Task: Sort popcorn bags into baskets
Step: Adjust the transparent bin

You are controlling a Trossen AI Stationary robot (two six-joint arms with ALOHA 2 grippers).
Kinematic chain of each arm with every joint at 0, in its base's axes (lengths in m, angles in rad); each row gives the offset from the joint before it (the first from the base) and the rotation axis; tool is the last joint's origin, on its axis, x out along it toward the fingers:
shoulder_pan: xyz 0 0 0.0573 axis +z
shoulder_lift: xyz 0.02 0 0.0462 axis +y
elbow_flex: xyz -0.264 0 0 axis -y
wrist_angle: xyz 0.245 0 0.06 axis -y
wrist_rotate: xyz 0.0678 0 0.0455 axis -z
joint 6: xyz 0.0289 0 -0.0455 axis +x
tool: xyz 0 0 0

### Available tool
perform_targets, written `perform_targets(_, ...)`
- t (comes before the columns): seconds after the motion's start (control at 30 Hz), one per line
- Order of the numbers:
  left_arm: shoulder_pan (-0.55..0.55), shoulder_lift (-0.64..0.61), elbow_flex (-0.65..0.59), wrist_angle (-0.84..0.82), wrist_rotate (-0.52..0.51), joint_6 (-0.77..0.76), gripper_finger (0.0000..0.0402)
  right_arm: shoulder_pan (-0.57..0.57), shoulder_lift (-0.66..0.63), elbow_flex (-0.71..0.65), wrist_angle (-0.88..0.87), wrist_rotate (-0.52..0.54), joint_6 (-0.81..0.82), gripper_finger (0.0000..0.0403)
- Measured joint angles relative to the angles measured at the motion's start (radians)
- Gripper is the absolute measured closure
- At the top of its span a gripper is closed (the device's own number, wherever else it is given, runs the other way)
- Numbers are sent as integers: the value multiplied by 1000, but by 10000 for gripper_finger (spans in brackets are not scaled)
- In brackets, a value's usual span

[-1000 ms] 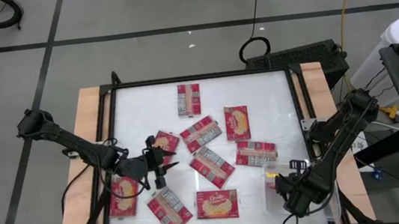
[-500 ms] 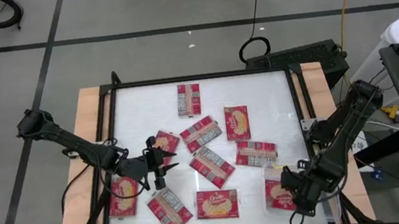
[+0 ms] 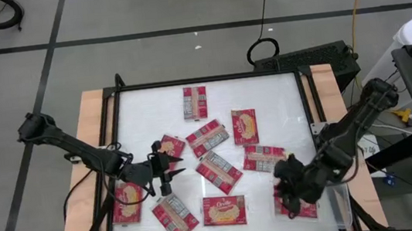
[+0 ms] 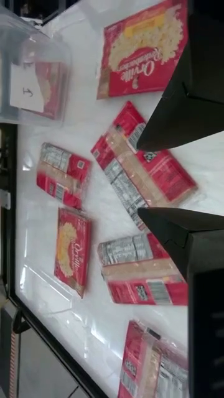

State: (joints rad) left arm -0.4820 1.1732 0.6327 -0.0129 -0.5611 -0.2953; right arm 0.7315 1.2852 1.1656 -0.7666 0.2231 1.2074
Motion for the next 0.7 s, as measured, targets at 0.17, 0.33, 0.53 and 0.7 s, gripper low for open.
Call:
perform_targets(0.17, 0, 47, 1, 70, 38, 6, 240, -73, 40, 0, 28, 48, -138, 289)
perform_targets(0.33, 0, 133, 0, 124, 45, 11, 240, -155, 131, 0, 236, 84, -262, 289)
perform_targets(0.53, -4, 191, 0, 153, 52, -2, 240, -203, 269, 0, 327, -103, -296, 305)
perform_targets(0.7, -7, 195, 0, 160, 65, 0, 240, -173, 314, 0, 299, -178, -232, 334)
